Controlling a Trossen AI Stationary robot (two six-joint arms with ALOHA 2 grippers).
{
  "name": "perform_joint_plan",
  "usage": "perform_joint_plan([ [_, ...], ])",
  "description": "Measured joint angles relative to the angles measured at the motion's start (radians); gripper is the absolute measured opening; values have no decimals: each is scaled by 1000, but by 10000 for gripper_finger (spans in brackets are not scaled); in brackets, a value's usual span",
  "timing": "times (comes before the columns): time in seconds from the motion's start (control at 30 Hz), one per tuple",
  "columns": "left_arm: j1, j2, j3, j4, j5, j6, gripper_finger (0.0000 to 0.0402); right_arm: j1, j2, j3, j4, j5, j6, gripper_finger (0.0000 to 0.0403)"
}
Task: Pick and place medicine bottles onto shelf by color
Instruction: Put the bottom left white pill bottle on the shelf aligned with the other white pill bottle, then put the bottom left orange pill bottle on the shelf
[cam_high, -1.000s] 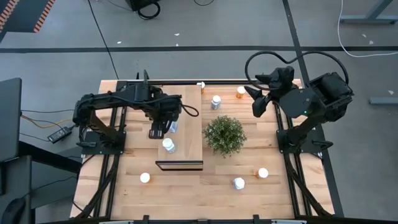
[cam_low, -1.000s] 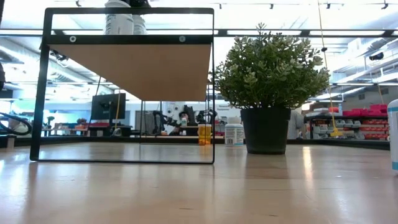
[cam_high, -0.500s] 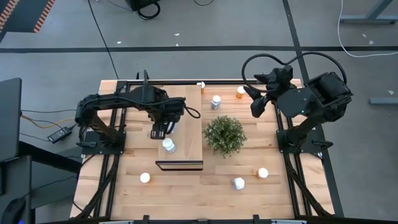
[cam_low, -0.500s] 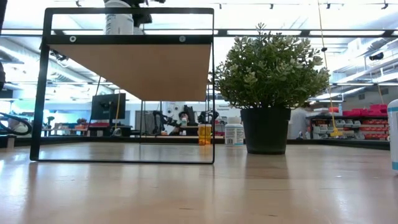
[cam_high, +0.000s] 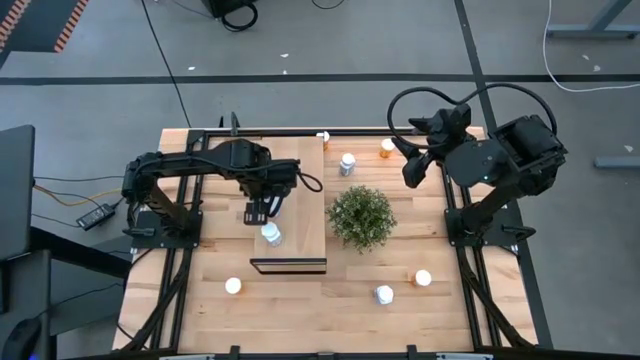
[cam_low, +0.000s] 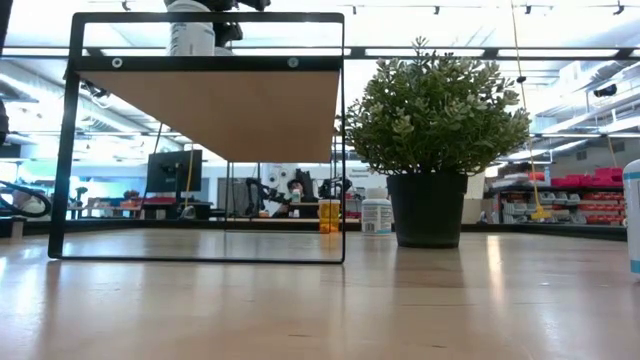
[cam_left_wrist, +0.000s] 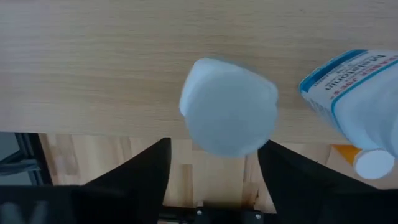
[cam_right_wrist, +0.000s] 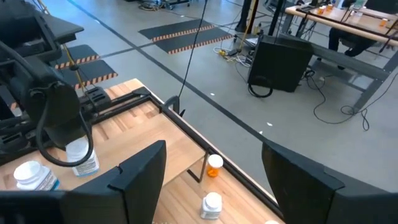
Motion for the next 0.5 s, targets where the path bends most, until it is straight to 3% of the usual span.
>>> perform_joint_plan([
  [0.27,0,-1,86,0,-6,2,310,-8,0,0,0,0,-1,273],
  [0.5,0,-18,211,1,-13,-7,322,-7,0,0,0,-6,3,273],
])
